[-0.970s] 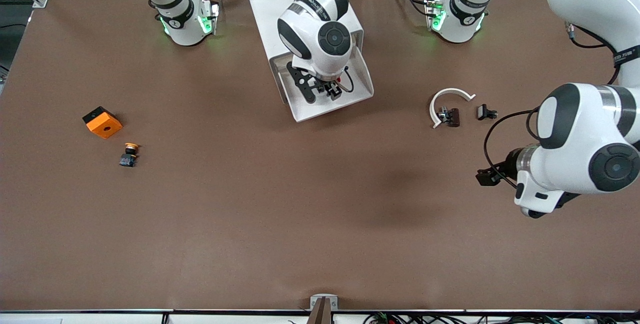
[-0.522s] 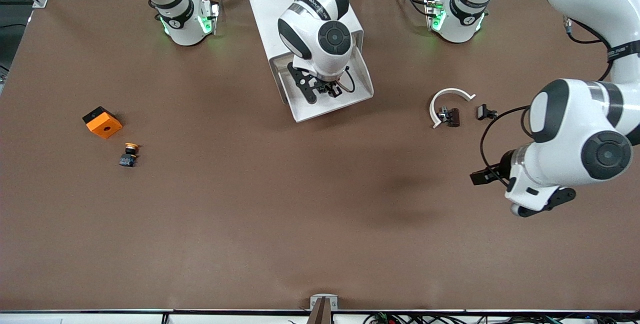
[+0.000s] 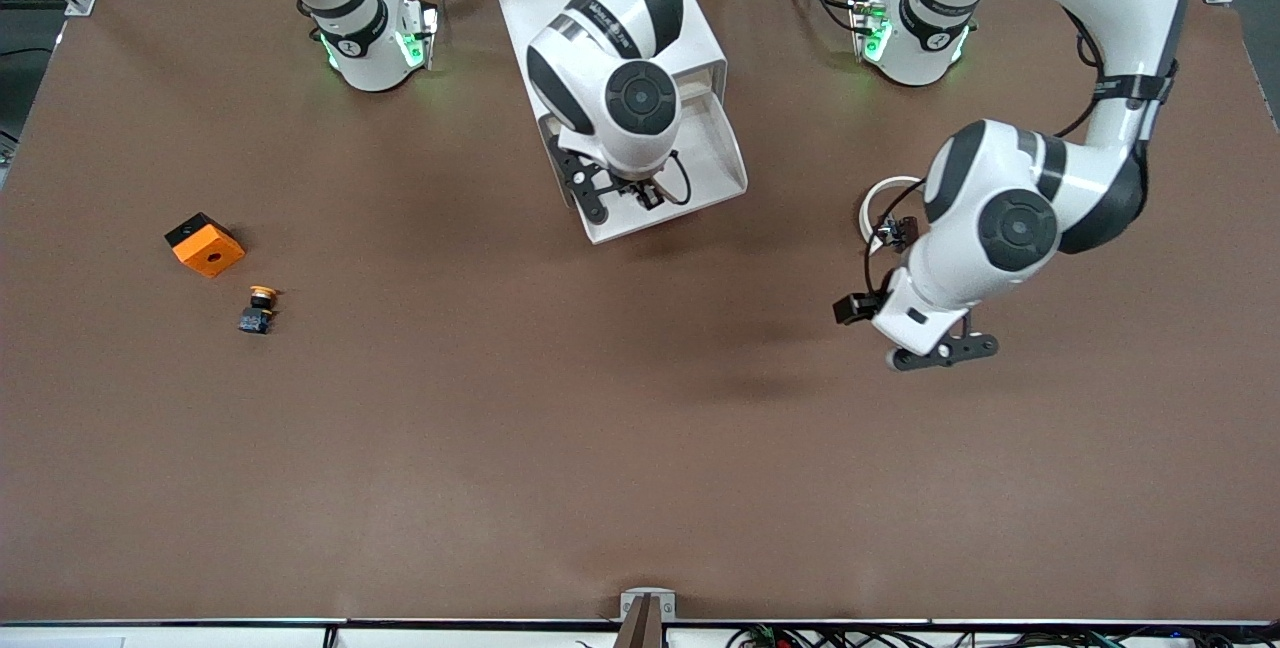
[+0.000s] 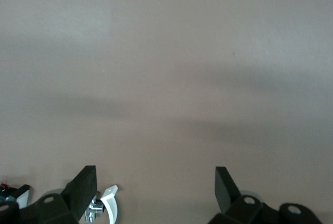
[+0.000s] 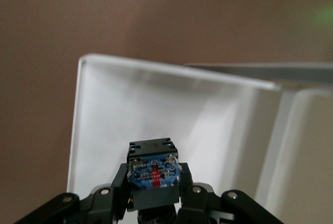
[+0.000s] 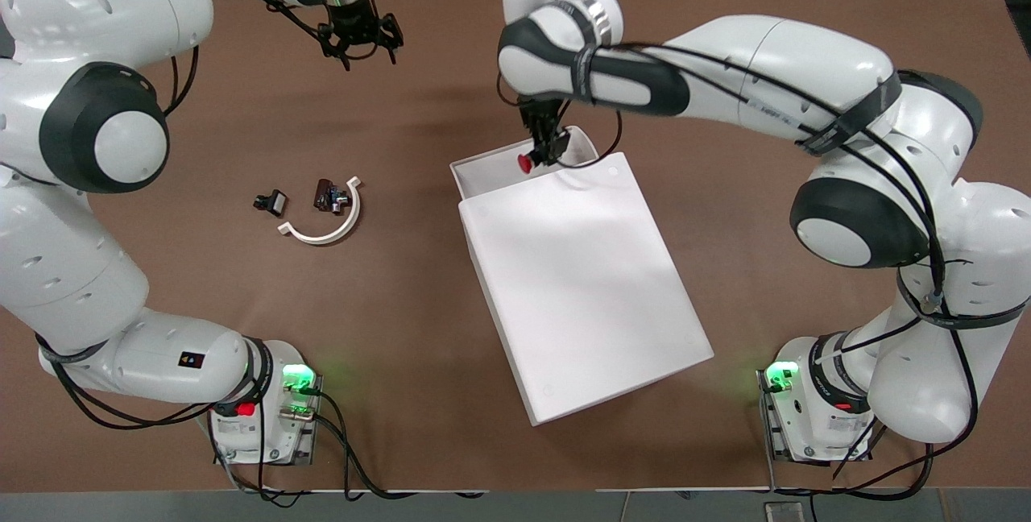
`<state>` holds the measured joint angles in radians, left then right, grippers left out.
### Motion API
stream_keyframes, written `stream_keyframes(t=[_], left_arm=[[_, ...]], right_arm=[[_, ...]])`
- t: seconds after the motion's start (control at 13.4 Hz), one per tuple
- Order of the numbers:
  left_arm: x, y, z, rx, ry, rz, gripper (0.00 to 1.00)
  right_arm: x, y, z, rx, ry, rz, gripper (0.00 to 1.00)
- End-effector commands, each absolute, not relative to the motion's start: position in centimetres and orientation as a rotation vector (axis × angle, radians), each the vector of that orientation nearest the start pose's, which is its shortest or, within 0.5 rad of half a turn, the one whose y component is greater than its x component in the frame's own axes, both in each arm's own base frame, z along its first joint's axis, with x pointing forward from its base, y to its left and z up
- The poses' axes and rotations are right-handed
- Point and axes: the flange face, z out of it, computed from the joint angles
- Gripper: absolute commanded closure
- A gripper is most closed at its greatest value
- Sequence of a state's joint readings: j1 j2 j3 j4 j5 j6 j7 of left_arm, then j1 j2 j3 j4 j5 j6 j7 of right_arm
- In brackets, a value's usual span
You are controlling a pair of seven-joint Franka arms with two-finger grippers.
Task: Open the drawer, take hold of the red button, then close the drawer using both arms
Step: 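Carry the button with the right gripper while the left gripper reaches the drawer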
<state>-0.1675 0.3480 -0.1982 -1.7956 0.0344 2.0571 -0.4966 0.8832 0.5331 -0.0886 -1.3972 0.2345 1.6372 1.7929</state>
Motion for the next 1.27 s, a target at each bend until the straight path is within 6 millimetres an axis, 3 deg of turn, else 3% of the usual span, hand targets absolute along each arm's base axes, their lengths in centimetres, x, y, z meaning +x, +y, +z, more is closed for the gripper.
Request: stream_keyframes(t=[0.0,0.15,0.3,0.37,0.67,0.82,1.19], left_arm=[[56.9,-23.7,35.4,-3.11,-0.046,0.096,0.0],[55.5,-25.7,34.9,-3.115,-0.028,0.124,0.0],[54.0,-27.8,34.1,-3.122,-0.099,0.151,0.0],[53.1,-29.5,33.6,-3.132,-0.119,0.15,0.0],[49.2,-34.1,30.6,-3.17,-0.265,0.146,0.0],[47.3,-36.1,29.5,-3.164,-0.299,0.208,0.0],[42.2,-40.0,29.0,-3.132,-0.345,0.303,0.0]], right_arm=[[48.0,46.1,42.9,-2.961,1.518,0.573,0.93],[49.5,41.8,46.4,-3.026,1.29,0.629,0.93],[50.2,37.7,47.9,-3.117,1.029,0.677,0.93],[51.1,34.6,48.8,-3.125,0.936,0.669,0.93],[52.4,23.9,48.7,-3.156,0.521,0.631,0.92],[52.4,18.7,46.1,-3.154,0.409,0.555,0.92],[54.7,5.4,36.6,-3.12,0.145,0.318,0.9]])
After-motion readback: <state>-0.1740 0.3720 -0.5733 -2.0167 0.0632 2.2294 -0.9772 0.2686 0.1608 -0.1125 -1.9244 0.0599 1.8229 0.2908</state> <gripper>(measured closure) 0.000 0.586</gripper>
